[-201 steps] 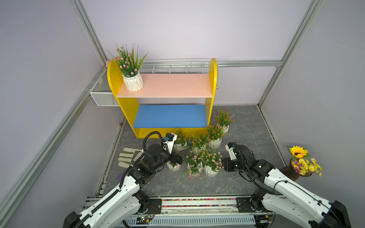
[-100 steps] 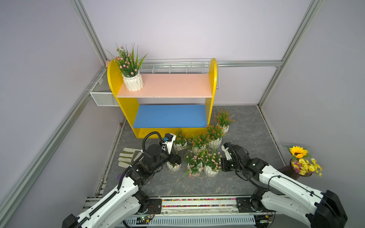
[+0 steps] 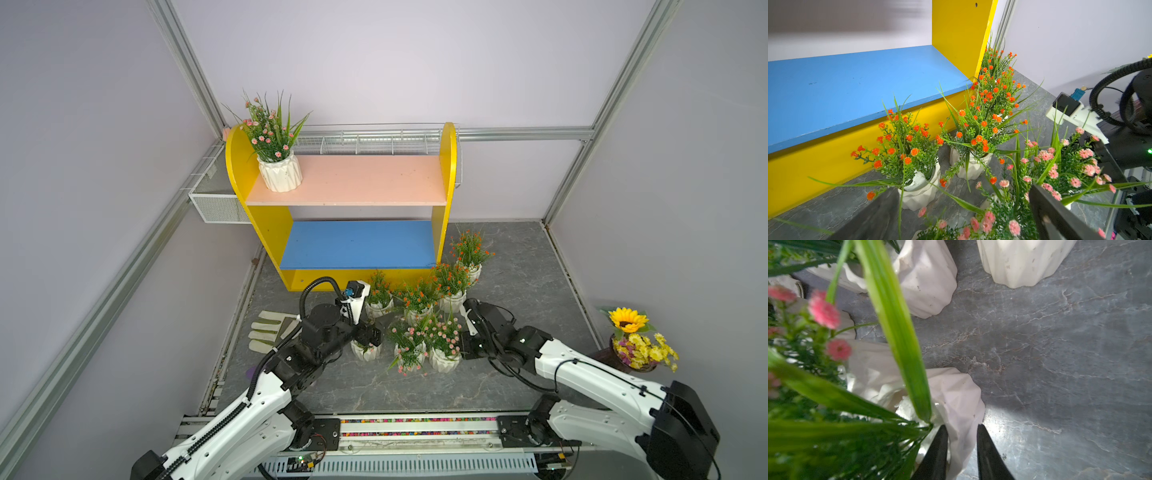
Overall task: Place the baby's breath potted plants on the rack by color
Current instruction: Pick up the baby's breath potted plant from the center of the board.
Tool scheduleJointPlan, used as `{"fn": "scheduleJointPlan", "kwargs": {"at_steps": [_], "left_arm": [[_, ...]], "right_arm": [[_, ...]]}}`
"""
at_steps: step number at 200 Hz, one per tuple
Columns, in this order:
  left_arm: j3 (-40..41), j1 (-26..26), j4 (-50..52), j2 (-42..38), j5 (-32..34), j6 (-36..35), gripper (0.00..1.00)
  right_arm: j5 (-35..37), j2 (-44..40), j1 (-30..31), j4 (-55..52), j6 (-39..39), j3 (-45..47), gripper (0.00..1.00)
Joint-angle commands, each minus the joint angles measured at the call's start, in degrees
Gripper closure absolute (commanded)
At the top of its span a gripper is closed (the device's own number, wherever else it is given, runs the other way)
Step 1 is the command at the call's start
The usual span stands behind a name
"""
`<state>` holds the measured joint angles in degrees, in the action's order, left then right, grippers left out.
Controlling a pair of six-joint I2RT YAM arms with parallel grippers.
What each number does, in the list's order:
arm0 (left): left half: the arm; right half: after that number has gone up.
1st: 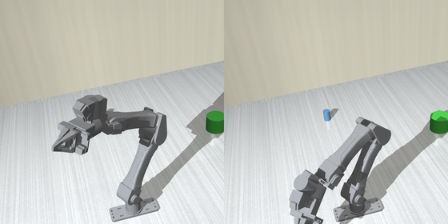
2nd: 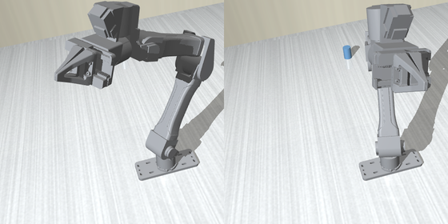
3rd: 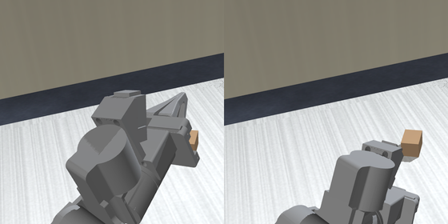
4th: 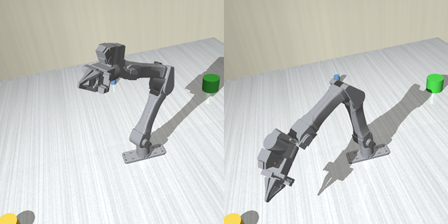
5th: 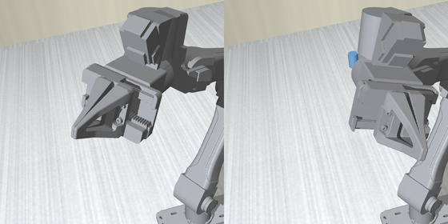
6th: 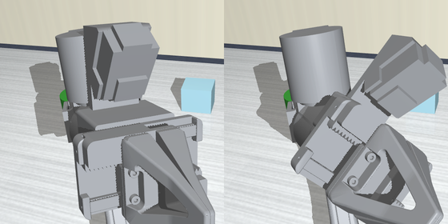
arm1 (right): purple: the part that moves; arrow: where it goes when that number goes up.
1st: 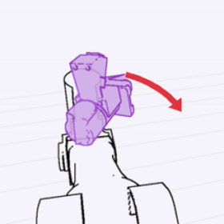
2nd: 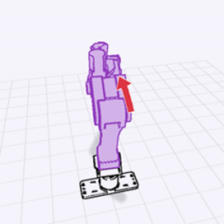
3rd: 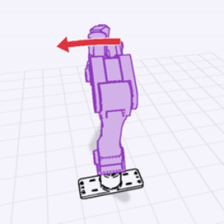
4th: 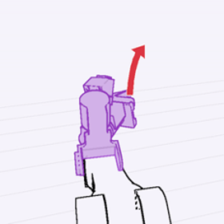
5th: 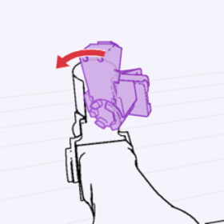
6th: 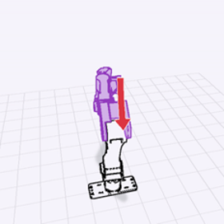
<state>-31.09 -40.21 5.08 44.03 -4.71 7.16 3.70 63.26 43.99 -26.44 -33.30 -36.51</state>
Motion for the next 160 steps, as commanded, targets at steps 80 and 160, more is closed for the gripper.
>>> {"fn": "scheduleJointPlan", "kwargs": {"at_steps": [80,160], "left_arm": [[-2.0,-0.2,0.3,-0.5,0.2,0.4,0.0],[-2.3,-0.5,-1.5,-1.2,-2.0,1.0,0.0]], "right_arm": [[3.7,3.2,1.2,-5.4,-0.3,-4.0,0.85],[5.7,1.7,-0.2,-10.9,2.9,-8.6,0.93]]}}
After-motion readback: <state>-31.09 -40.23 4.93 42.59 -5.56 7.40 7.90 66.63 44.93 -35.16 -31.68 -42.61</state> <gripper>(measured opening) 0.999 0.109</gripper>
